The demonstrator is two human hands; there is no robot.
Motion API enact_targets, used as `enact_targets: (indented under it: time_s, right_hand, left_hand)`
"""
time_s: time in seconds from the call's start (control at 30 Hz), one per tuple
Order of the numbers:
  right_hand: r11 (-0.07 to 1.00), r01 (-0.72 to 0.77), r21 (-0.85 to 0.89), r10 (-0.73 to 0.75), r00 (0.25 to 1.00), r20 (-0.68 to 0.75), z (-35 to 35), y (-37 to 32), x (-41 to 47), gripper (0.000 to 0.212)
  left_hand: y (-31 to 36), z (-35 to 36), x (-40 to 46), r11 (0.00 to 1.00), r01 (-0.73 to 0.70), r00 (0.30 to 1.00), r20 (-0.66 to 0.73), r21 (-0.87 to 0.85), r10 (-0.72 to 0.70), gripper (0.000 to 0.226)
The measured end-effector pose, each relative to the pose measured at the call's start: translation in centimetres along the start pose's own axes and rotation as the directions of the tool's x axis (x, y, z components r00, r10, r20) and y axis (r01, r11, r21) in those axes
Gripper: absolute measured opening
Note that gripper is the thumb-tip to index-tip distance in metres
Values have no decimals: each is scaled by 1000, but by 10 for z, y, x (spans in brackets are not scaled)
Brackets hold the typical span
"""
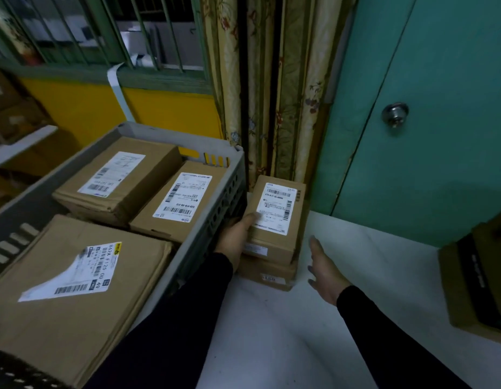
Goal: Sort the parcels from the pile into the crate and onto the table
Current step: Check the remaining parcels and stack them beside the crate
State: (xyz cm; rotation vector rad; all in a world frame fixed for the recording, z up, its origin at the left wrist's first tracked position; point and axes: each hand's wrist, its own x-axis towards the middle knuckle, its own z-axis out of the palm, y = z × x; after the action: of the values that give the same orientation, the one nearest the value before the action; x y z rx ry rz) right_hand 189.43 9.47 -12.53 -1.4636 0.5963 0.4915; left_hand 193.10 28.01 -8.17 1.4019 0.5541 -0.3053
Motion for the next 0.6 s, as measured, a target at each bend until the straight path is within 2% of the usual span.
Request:
enact_targets:
  time_s: [0.13, 0.2, 0.27, 0.33, 0.4, 0.43, 0.5, 0.6]
  right_hand:
    - [1000, -11, 13, 12, 997, -73, -41, 5, -20, 71]
    - [1000, 1, 21, 1, 997, -78, -57, 2, -34, 71]
    - [1000, 7, 24, -5, 996, -85, -69, -2, -46, 69]
    - [1000, 28, 7, -27, 995, -97, -79, -6, -58, 66]
    - [997, 68, -20, -70, 989, -127, -96, -10, -74, 64]
    - [995, 90, -33, -94, 985, -143, -105, -11, -80, 63]
    - [989, 139, -54, -147, 972, -184, -124, -13, -93, 63]
    - [974, 208, -94, -225, 944, -241, -160, -14, -115, 60]
  left_hand:
    - [-7, 0, -6, 1000, -19, 990, -140, 11, 20, 82]
    - [-27, -10, 8, 1000, 3, 982, -187, 21, 1, 94]
    - [-36, -14, -2, 997, 43, 981, -193, 72, -28, 75]
    - [-22, 0, -51, 982, 48, 983, -185, 185, -13, 51]
    - [-30, 16, -66, 969, 46, 992, -124, 243, -16, 36]
    - [-34, 26, -66, 967, 29, 998, -69, 252, -12, 36]
    - [-25, 56, -88, 950, -2, 1000, 16, 312, -3, 58]
    - [-8, 105, -121, 913, -84, 996, 57, 400, 66, 67]
